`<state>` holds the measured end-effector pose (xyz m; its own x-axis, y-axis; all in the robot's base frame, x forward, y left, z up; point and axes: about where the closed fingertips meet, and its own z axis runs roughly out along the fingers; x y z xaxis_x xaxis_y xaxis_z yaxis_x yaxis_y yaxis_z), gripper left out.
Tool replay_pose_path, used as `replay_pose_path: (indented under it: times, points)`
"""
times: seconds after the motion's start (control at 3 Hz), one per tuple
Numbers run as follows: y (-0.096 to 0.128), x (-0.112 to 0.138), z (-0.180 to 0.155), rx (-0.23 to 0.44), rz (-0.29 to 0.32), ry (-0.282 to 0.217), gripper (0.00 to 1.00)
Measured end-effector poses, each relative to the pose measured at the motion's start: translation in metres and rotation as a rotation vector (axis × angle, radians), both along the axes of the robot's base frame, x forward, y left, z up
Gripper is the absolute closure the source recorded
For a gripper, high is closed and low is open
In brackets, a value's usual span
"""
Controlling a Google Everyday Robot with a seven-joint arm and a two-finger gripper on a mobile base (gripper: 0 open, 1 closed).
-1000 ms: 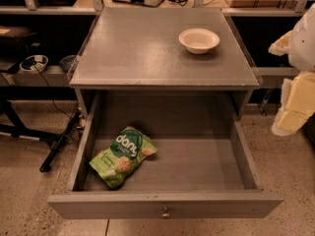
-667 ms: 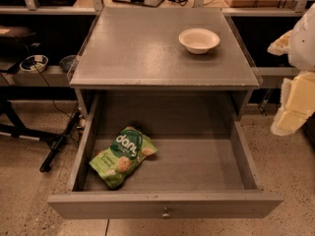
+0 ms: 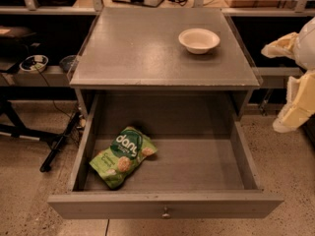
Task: Pick green rice chip bag from top drawer and place on counter
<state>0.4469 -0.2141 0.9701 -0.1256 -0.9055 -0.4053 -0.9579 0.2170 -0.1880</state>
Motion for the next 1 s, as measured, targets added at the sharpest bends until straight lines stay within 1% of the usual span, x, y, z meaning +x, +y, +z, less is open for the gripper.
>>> replay_pose_path:
  times: [0.33,0.67,1.0]
  points:
    - [0.005,0.007,-0.003,0.151,0.075,0.026,0.0]
    - [0.009,0.009,-0.004,0.235,0.071,0.009,0.0]
    - [0.023,0.021,-0.019,0.236,-0.027,-0.063,0.0]
